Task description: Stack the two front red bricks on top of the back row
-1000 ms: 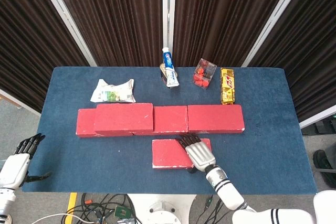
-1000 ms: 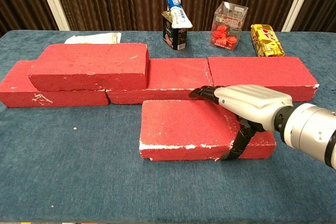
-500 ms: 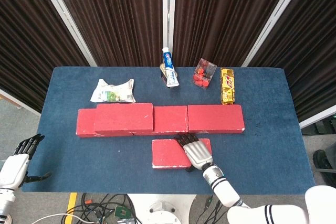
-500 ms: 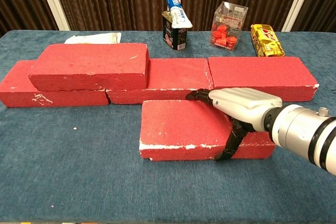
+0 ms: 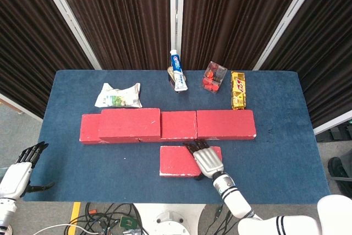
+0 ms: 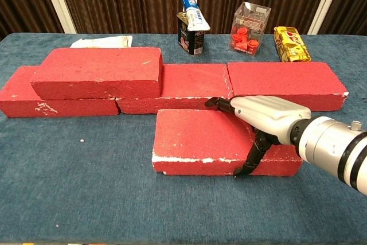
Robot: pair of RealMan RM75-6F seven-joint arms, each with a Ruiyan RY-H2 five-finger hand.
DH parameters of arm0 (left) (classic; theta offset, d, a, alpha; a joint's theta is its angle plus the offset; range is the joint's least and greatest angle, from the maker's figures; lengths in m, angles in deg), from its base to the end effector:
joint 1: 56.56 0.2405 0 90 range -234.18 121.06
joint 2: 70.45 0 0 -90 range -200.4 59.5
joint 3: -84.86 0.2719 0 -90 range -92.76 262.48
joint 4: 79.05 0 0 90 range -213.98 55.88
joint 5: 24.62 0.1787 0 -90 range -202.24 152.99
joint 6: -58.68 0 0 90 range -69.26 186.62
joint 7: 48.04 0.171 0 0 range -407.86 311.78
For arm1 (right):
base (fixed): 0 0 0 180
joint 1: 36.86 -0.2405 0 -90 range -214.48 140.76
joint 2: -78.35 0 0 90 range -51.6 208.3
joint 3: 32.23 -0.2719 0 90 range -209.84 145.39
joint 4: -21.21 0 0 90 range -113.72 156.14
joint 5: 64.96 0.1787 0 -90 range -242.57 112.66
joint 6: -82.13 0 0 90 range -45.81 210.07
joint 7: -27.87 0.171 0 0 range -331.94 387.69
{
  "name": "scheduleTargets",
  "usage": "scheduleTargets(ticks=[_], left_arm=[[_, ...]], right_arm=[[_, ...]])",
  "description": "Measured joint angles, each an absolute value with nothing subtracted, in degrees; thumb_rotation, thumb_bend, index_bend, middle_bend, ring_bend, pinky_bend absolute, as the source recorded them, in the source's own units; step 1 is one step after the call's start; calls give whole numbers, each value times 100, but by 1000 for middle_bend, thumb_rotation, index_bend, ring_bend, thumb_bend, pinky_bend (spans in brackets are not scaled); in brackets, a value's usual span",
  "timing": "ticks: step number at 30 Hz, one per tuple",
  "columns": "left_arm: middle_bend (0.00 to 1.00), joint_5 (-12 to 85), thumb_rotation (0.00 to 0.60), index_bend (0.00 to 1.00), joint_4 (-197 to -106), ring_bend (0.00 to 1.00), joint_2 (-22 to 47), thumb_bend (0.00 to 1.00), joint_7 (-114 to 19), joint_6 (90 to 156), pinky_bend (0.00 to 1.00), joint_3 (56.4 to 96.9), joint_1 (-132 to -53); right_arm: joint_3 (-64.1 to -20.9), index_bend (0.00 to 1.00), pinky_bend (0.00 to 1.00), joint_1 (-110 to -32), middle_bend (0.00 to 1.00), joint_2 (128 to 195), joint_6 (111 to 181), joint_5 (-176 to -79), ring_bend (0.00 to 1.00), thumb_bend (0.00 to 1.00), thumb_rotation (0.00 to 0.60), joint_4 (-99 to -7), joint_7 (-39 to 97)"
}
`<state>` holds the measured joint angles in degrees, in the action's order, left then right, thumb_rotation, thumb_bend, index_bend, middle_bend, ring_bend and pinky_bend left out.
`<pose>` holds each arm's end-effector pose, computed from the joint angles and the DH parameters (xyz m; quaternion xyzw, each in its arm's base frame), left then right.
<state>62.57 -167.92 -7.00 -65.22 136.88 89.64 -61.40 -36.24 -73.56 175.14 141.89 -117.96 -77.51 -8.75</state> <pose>-0.3418 0.1783 0.1648 -0.5835 -0.5244 -0.3689 0.4984 -0.1474 -0.2807 -0.0617 0.7610 -0.4564 0.2999 0.3500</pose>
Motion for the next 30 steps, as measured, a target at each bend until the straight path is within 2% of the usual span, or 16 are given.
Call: scheduleTargets(ticks=[8, 10, 14, 19, 22, 24, 30], left_arm=[[0, 6281, 600, 0, -16811, 0, -700, 1, -6506, 13679, 0, 8949, -6136], [0, 6282, 600, 0, -16815, 0, -698, 1, -6500, 13662, 0, 8949, -6139], [0, 6290, 600, 0, -16834, 0, -709, 1, -6465, 13643, 0, 8950, -6143], [0, 6304, 600, 0, -16874, 0, -735, 1, -6424, 13660, 0, 8942, -6137], [0, 6320, 600, 0, -16903, 0, -746, 1, -6409, 13652, 0, 8942, -6141], [0, 6326, 600, 0, -16908, 0, -748, 1, -6408, 13643, 0, 8943, -6144], [0, 6315, 600, 0, -16916, 0, -763, 1, -6456, 13619, 0, 8936, -6150]], right_arm=[[-3560, 0, 0, -7271, 265, 17377, 14364, -12104, 201, 39, 600, -7904, -687], [-3540, 0, 0, -7248, 256, 17324, 14383, -12143, 219, 44, 600, -7949, -634], [-3524, 0, 6, -7227, 240, 17227, 14383, -12169, 210, 50, 600, -8044, -574], [-3514, 0, 68, -7173, 234, 17040, 14520, -12398, 201, 54, 600, -8277, -506], [-3554, 0, 156, -7142, 237, 16846, 14664, -12594, 201, 54, 600, -8476, -472], [-3652, 0, 186, -7146, 241, 16691, 14744, -12690, 201, 54, 600, -8577, -471], [-4188, 0, 163, -7429, 241, 16260, 14680, -12533, 201, 54, 600, -8620, -686]])
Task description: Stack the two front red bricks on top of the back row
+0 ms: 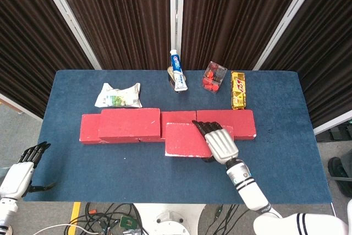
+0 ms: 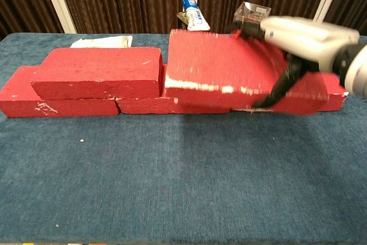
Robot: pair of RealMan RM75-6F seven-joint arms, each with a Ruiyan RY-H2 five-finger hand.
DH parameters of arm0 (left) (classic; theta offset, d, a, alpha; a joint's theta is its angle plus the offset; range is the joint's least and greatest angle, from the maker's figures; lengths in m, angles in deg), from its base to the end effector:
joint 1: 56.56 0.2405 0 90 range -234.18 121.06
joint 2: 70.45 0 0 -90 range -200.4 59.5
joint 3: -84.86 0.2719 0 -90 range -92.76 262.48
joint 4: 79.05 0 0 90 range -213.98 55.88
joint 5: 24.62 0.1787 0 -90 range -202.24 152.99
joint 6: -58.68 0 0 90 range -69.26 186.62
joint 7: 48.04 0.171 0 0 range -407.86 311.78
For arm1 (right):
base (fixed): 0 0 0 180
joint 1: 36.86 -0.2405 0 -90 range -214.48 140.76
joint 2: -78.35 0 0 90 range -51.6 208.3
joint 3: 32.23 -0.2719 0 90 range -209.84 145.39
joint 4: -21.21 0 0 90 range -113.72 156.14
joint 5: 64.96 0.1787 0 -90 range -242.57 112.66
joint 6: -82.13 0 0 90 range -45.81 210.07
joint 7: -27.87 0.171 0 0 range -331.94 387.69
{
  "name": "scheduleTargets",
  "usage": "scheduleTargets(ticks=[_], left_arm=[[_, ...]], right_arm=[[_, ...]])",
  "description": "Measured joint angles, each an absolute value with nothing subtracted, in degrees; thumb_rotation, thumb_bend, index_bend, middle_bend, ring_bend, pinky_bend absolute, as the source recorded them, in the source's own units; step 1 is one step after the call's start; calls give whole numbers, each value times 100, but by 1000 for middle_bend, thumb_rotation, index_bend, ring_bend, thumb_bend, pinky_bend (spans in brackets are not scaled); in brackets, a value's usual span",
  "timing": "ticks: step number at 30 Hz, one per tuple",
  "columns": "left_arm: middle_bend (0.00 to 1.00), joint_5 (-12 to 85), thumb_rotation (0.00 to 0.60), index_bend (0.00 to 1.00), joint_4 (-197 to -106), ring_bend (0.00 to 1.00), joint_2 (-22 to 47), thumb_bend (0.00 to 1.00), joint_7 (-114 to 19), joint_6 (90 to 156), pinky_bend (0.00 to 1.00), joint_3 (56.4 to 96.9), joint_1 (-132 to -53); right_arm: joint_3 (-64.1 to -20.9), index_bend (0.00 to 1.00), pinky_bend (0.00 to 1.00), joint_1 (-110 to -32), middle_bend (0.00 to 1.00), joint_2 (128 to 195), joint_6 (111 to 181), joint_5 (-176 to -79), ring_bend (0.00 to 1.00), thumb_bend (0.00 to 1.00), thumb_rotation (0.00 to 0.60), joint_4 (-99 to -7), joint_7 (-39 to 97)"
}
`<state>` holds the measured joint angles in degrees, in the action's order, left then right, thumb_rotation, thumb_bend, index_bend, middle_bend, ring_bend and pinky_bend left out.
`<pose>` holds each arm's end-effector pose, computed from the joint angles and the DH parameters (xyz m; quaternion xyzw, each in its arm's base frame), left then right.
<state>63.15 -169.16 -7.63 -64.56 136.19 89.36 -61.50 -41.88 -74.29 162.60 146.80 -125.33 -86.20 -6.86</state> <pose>-0.3373 0.1791 0.1646 -0.5888 -0.5241 -0.3678 0.4933 -0.1244 -0.3176 0.0317 0.7342 -0.3825 0.3872 0.4059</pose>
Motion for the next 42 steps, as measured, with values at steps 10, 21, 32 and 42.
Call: scheduleTargets(ticks=[10, 21, 32, 42], left_arm=[[0, 6272, 600, 0, -16961, 0, -817, 2, -6556, 13525, 0, 8881, -6216], [0, 6190, 600, 0, -17027, 0, -862, 1, -6582, 13445, 0, 8785, -6300], [0, 6172, 600, 0, -16909, 0, -781, 1, -6649, 13463, 0, 8739, -6314], [0, 6167, 600, 0, -16890, 0, -778, 1, -6678, 13434, 0, 8753, -6314]], right_arm=[[-4760, 0, 128, -8204, 239, 15797, 13507, -11668, 186, 54, 600, -7929, -535], [-4729, 0, 110, -8933, 240, 16023, 12390, -11274, 186, 54, 600, -6609, 33], [-4569, 0, 92, -9120, 236, 16368, 12155, -11403, 186, 54, 600, -6220, 696], [-4436, 0, 75, -9197, 236, 16459, 12214, -11476, 186, 54, 600, -6097, 897]])
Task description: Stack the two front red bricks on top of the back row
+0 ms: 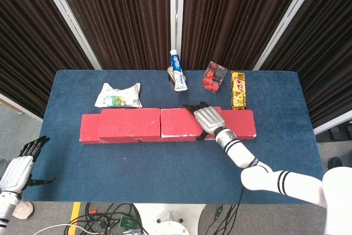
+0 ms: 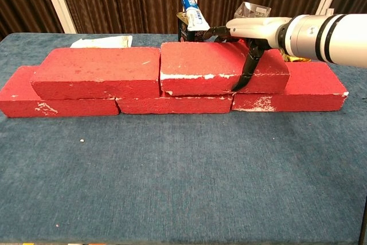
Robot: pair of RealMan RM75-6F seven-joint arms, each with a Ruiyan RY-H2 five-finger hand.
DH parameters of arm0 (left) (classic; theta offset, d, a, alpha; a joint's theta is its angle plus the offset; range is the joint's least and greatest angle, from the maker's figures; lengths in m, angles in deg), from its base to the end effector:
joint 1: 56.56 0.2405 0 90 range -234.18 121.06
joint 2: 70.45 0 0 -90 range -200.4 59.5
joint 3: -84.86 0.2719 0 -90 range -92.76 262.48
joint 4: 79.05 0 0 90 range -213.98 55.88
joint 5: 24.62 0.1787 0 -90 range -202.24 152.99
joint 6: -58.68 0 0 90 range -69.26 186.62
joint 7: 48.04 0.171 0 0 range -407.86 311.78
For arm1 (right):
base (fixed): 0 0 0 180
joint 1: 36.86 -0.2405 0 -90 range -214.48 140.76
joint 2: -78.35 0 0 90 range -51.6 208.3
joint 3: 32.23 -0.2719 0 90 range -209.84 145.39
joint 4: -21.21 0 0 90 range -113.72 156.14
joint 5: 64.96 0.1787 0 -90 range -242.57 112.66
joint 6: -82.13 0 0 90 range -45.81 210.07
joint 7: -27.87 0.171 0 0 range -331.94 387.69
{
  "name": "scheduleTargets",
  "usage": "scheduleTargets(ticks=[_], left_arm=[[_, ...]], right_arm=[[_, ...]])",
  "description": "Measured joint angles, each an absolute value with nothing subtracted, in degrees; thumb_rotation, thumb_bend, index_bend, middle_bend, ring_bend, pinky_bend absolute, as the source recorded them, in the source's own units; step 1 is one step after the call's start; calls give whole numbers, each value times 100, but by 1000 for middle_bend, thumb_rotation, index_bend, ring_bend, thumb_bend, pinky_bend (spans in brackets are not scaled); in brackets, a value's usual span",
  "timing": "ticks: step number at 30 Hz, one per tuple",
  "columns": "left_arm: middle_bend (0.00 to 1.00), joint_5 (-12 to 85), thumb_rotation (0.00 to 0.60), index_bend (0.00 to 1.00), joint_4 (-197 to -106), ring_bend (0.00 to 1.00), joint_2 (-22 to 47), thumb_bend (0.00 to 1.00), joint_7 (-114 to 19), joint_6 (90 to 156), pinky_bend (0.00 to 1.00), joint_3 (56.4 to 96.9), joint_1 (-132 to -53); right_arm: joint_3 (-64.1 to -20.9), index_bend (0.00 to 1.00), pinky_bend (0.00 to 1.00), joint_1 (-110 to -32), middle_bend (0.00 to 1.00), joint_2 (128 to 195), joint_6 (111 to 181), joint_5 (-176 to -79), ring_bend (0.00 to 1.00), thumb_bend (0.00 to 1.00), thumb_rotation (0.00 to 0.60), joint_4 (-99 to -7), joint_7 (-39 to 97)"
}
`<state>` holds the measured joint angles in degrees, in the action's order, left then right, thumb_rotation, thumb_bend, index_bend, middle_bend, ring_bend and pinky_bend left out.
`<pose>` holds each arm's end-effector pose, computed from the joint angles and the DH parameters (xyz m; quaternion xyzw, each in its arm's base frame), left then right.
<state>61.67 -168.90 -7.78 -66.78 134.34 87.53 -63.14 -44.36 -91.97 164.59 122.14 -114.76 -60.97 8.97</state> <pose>-0.3364 0.1947 0.1675 -0.5782 -0.5301 -0.3802 0.4901 -0.1110 -0.4119 -0.0066 0.7759 -0.4149 0.3173 0.3537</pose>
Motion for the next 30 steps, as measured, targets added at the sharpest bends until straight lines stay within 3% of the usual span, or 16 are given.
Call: scheduleTargets(ticks=[30], left_arm=[[0, 6172, 600, 0, -16789, 0, -738, 1, -6789, 13408, 0, 8768, -6315]], right_arm=[[-4239, 0, 53, -9479, 228, 16537, 12235, -11012, 186, 54, 600, -5930, 873]])
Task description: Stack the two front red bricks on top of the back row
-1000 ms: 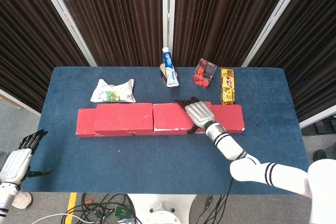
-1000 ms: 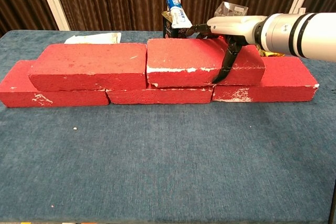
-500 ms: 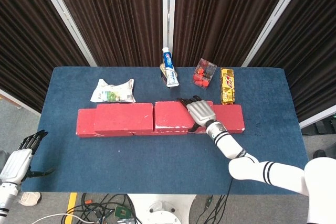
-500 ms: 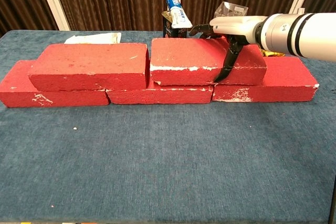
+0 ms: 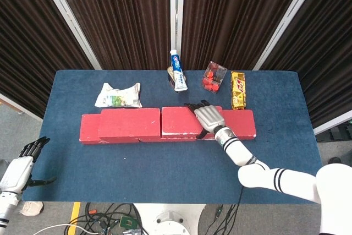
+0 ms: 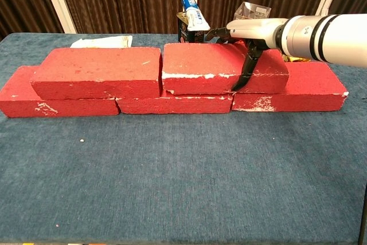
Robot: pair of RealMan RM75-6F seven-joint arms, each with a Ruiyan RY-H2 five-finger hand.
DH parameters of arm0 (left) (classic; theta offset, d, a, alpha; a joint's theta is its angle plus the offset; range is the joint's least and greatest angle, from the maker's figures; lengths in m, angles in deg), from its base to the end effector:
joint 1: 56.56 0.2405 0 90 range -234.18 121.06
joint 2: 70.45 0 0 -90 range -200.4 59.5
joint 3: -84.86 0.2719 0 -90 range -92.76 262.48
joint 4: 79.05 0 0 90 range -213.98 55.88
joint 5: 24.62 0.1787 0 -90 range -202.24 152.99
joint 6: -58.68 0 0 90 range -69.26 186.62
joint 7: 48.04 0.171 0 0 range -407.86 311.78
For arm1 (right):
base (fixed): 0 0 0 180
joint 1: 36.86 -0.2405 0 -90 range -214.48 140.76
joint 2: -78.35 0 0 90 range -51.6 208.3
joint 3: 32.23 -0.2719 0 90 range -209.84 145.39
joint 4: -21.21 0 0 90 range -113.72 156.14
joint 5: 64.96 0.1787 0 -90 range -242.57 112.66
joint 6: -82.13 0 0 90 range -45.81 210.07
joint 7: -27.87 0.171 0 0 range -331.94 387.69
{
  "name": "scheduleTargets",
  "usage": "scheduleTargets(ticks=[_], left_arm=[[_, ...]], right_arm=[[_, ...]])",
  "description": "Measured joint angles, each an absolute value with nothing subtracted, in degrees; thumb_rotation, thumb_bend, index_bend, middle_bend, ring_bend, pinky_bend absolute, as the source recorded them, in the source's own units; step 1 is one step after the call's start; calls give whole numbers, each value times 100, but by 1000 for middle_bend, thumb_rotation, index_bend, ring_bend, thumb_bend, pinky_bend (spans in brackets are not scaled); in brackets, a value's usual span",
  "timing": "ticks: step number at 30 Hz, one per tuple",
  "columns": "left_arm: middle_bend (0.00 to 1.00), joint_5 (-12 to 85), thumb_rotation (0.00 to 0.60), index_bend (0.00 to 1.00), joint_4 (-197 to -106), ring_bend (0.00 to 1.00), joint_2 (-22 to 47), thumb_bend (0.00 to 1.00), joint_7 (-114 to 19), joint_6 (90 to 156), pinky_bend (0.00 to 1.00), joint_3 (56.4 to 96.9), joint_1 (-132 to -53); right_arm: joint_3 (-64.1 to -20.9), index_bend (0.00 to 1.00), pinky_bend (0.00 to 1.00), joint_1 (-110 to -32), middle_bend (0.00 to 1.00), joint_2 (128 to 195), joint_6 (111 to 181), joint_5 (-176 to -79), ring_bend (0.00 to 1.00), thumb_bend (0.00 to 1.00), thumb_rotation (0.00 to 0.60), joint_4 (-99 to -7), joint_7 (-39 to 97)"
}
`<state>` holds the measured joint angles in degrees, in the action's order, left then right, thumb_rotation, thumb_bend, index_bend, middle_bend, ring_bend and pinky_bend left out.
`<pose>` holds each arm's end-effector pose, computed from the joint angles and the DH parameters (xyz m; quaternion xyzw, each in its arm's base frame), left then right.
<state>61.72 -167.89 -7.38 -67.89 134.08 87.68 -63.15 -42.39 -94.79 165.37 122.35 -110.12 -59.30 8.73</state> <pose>-0.3397 0.1943 0.1659 -0.5762 -0.5345 -0.3798 0.4879 -0.1105 -0.4186 -0.0122 0.7724 -0.4259 0.3037 0.3603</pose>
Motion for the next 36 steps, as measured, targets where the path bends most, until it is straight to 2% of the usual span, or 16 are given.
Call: scheduleTargets(ticks=[36], left_arm=[[0, 6165, 600, 0, -16734, 0, -729, 1, -6859, 13372, 0, 8787, -6310]], right_arm=[[-4133, 0, 37, -9639, 221, 16596, 12196, -10876, 180, 54, 600, -5837, 939]])
